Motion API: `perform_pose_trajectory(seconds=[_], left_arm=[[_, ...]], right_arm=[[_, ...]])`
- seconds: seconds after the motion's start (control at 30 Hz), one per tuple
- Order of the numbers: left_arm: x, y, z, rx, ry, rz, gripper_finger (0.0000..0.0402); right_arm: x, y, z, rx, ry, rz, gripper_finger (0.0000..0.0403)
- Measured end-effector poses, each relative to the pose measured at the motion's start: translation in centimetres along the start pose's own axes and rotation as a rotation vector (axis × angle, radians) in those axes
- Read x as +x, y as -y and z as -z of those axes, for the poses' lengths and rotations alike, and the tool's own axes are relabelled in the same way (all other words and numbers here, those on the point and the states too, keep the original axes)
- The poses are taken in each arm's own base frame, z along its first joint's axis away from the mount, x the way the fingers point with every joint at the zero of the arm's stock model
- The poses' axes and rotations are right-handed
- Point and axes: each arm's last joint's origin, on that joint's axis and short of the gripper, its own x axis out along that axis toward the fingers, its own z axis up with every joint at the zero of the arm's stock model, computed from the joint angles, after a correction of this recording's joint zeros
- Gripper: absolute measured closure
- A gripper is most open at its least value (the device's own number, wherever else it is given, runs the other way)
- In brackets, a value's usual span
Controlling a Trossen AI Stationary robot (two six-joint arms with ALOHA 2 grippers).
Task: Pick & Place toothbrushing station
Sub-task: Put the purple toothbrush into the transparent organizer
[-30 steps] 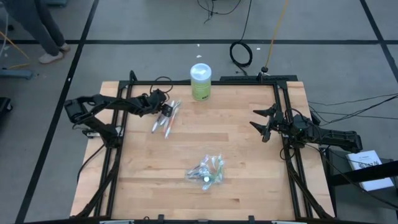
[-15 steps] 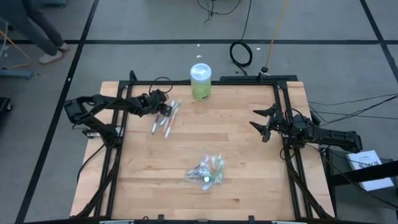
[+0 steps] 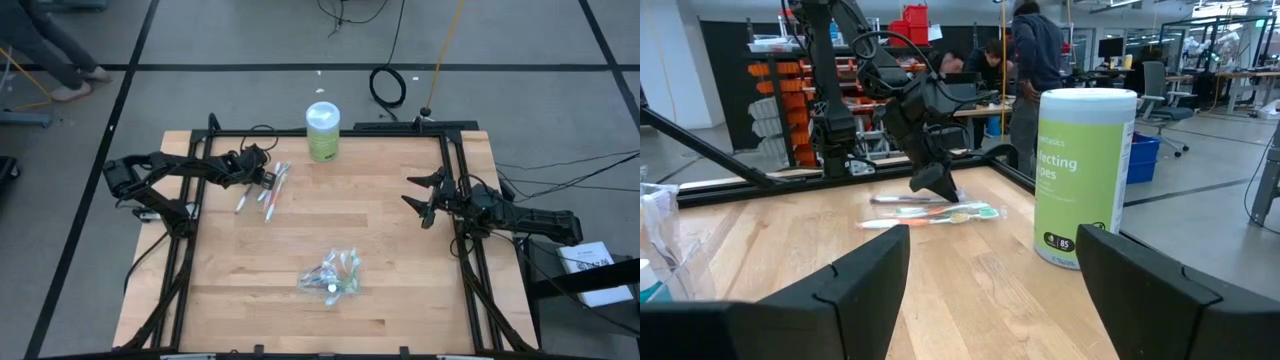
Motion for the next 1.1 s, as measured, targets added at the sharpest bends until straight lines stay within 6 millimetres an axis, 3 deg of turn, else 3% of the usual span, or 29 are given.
perform_pose_trajectory(seconds=[0.23, 0.43, 0.6, 0.77, 0.93, 1.1], left_arm=[[-0.1, 0.3, -0.2, 0.045, 0.027, 0.020, 0.0363], [-1.9, 1.3, -0.3, 0.103, 0.092, 0.082, 0.0369], [-5.1, 3.1, -0.2, 0.126, 0.203, 0.207, 0.0369], [-9.4, 6.3, 0.6, 0.210, 0.383, 0.438, 0.0370], [-14.0, 9.9, 2.9, 0.400, 0.591, 0.707, 0.0371], [-18.0, 12.1, 5.3, 0.489, 0.783, 0.912, 0.0371]], right_arm=[[0.0, 0.0, 0.0, 0.000, 0.000, 0.000, 0.0124], [0.0, 0.0, 0.0, 0.000, 0.000, 0.000, 0.0124], [0.0, 0.0, 0.0, 0.000, 0.000, 0.000, 0.0124], [0.0, 0.0, 0.0, 0.000, 0.000, 0.000, 0.0124], [0.0, 0.0, 0.0, 0.000, 0.000, 0.000, 0.0124], [0.0, 0.0, 0.0, 0.000, 0.000, 0.000, 0.0124]])
